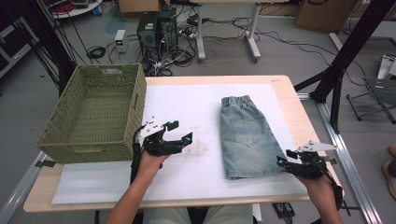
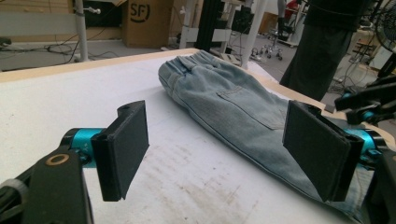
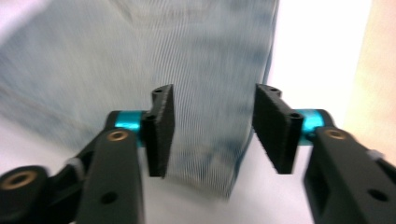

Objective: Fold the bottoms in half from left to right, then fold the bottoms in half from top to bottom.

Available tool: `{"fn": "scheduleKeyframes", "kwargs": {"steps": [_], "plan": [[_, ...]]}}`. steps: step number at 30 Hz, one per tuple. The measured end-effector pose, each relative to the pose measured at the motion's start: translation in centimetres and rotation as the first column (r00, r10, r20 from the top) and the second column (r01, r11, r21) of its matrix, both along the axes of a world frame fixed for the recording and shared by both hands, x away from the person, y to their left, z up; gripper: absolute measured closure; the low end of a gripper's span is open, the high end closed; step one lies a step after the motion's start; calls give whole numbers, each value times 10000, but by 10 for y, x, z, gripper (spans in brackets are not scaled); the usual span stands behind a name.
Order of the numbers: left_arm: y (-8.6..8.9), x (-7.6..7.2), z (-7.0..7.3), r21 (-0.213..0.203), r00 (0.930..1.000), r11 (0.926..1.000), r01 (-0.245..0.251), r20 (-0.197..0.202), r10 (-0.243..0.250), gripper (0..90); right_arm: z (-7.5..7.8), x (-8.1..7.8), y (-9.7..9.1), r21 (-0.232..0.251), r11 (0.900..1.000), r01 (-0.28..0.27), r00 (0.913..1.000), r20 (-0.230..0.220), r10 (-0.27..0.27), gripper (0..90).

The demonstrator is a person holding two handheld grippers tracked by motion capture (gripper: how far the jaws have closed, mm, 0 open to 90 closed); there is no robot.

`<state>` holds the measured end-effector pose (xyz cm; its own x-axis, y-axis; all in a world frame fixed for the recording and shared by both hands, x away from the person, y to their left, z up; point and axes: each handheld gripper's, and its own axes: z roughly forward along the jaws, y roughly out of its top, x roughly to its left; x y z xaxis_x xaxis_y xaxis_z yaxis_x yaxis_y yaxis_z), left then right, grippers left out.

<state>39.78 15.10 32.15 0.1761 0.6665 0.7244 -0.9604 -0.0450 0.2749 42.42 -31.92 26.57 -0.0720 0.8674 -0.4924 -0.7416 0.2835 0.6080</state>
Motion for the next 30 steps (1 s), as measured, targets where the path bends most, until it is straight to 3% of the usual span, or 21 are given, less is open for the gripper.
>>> {"fn": "scheduleKeyframes", "kwargs": {"steps": [3, 7, 12, 22, 30], "plan": [[-5, -3, 4, -67, 10000, 10000, -19, 72, 19, 178, 12, -12, 1, 330, 9993, -197, 9987, 472, 182, 309], [-14, -6, 8, -5, 9999, 10000, -95, 74, 95, 178, 31, -18, 1, 409, 9989, -244, 9971, 729, 214, 280], [-19, -7, 11, 36, 10000, 9999, -96, -22, 96, 178, 48, -16, 3, 400, 9985, -385, 9975, 609, 360, 279], [-27, -4, 16, 66, 9997, 10000, -1, -258, 3, 178, 54, -17, 4, 383, 9981, -490, 9964, 711, 462, 279], [-48, 3, 22, 625, 9960, 9980, -13, -888, 69, 195, 58, -13, 2, 546, 9977, -408, 9975, 593, 375, 281]]}}
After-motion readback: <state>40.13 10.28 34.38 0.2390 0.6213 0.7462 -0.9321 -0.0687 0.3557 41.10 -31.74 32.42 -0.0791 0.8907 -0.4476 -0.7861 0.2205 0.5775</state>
